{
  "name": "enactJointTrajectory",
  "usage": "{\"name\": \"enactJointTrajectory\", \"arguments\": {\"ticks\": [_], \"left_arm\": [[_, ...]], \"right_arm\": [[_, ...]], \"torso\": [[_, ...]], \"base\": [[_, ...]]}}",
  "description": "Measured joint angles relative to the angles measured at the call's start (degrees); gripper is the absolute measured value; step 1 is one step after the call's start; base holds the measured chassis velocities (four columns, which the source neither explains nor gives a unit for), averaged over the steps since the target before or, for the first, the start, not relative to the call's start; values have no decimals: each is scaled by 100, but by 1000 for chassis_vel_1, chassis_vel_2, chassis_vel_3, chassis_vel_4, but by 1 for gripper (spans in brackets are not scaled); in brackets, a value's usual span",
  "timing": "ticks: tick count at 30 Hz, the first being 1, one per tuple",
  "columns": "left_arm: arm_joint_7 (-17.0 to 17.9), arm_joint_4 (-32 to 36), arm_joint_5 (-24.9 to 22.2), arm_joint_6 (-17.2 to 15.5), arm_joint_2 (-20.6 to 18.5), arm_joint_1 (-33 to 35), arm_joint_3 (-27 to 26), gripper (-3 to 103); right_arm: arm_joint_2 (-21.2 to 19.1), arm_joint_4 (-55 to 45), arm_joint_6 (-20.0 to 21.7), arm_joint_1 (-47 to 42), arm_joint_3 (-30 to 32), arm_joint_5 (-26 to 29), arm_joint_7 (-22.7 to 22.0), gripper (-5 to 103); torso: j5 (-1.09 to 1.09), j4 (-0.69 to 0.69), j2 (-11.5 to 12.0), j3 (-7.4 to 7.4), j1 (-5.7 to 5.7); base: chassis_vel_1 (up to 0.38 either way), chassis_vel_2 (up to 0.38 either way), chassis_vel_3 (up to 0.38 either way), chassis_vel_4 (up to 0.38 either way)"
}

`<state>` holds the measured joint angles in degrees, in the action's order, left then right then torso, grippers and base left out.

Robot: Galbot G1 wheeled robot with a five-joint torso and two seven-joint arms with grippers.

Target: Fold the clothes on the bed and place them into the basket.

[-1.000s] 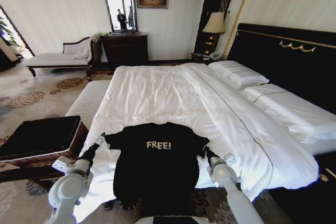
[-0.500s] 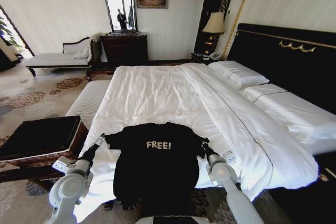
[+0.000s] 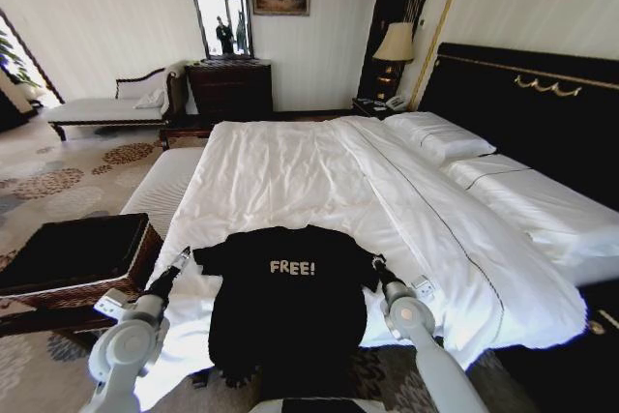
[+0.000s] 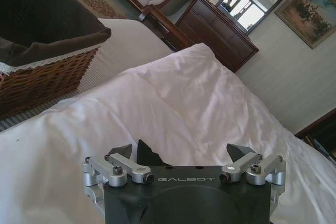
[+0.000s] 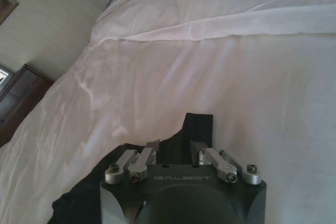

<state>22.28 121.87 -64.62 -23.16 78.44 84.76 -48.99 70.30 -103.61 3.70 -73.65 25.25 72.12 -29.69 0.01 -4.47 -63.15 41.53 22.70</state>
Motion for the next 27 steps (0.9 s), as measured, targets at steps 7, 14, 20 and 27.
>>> {"name": "enactJointTrajectory", "arguments": {"ticks": [7,14,20,27], "left_arm": [[6,-44,25,0,-5,-64,31,100],[9,-95,24,-2,-38,-89,35,100],[18,-110,33,-14,-49,-146,82,100],[23,-144,33,-17,-90,-160,75,100]], "right_arm": [[53,240,2,79,-52,-34,5,61],[91,335,-4,92,-61,-101,32,83],[146,542,-71,282,-118,-101,85,90],[185,627,-141,453,-161,-61,87,69]], "torso": [[-1,1,0,0,0],[-1,1,0,0,0],[-1,0,0,0,0],[-1,1,0,0,0]], "base": [[0,0,0,0],[0,0,0,0],[0,0,0,0],[0,0,0,0]]}}
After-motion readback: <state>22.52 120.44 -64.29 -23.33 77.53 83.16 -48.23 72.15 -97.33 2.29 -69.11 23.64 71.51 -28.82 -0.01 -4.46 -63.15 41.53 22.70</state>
